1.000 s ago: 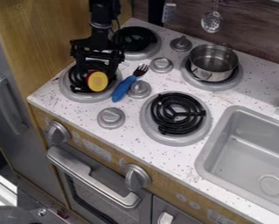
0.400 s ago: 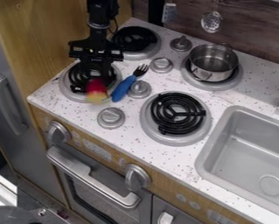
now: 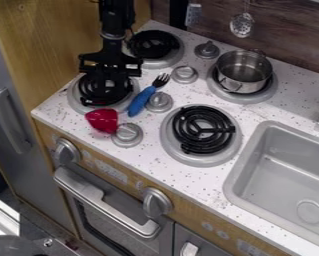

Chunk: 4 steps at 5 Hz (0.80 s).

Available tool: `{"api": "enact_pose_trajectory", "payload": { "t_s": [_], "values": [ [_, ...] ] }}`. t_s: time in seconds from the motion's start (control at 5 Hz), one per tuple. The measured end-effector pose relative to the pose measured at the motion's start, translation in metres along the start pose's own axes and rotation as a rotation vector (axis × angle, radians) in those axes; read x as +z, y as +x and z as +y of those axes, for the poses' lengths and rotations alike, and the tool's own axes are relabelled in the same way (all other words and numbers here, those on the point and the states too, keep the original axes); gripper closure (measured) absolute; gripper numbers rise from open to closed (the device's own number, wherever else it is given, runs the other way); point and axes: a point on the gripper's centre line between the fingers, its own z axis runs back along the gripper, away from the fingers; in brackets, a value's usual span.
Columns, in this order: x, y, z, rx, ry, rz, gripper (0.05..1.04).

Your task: Take the sweet potato and put it on the lower left side of the stove

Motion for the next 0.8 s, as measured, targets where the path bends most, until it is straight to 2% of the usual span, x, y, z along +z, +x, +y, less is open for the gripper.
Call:
{"api": "enact_pose_trajectory", "payload": {
  "t_s": [0.2, 0.4, 0.8],
  "values": [
    [0.007, -0.002, 0.0, 0.0, -0.016, -0.013, 0.277],
    [0.023, -0.004, 0.004, 0.017, -0.033, -0.043, 0.08],
    [0.045, -0.01, 0.003, -0.003, -0.074, -0.11, 0.085]
  ]
}}
